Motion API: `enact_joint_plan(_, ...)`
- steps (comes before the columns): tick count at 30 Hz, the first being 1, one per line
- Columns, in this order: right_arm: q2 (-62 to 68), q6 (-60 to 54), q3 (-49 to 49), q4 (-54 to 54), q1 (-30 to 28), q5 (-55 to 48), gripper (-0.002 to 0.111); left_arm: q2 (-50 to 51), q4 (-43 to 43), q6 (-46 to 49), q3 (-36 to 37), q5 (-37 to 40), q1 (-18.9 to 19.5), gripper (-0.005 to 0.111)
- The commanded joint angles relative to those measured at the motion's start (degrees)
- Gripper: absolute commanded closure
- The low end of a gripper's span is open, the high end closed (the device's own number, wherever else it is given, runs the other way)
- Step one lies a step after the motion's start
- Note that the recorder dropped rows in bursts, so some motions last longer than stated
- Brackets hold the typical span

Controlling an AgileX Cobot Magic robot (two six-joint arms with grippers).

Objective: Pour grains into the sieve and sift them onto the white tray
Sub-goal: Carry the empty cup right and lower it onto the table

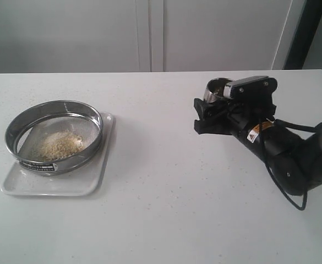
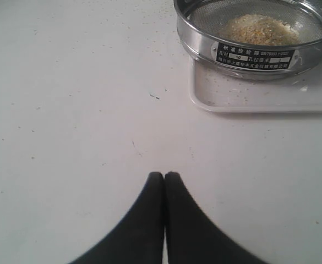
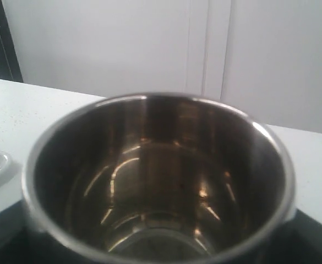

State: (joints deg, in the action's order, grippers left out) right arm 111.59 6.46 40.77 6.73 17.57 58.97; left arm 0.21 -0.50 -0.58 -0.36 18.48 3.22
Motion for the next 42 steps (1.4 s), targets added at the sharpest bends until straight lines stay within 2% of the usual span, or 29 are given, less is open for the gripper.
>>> enact_joint_plan(1,5.06,-1.6,0.47,-2.28,-0.59,7.0,0.108,-0.21,-0.28,-0.25,0.36,0.56,0.19,0.107)
enact_joint_plan(9,11.29,-3.82,4.12,-8.7,-0.59,6.57,0.108,-0.21,-0.28,-0.25,0.36,0.56,0.19,0.107)
enact_joint_plan(19,15.39,-3.82,8.38,-8.7,-0.59,6.54,0.108,-0.21,-0.28,-0.25,0.36,0.56,0.19,0.107)
enact_joint_plan(25,18.11,-3.95,13.34,-8.11,-0.59,1.98,0.108,-0.21,-0.28,-0.25,0.36,0.56,0.19,0.107)
enact_joint_plan(32,20.48,-9.28,17.01,-5.49,-0.59,0.61,0.108,-0.21,-0.28,-0.25,0.36,0.56,0.19,0.107)
enact_joint_plan(40,22.32,-9.28,18.1,-5.47,-0.59,-2.2,0.108,-0.21,-0.28,-0.25,0.36,0.56,0.19,0.107)
enact_joint_plan(42,22.32,-9.28,18.1,-5.47,-0.59,-2.41,0.103,-0.21,-0.28,-0.25,0.36,0.56,0.19,0.107)
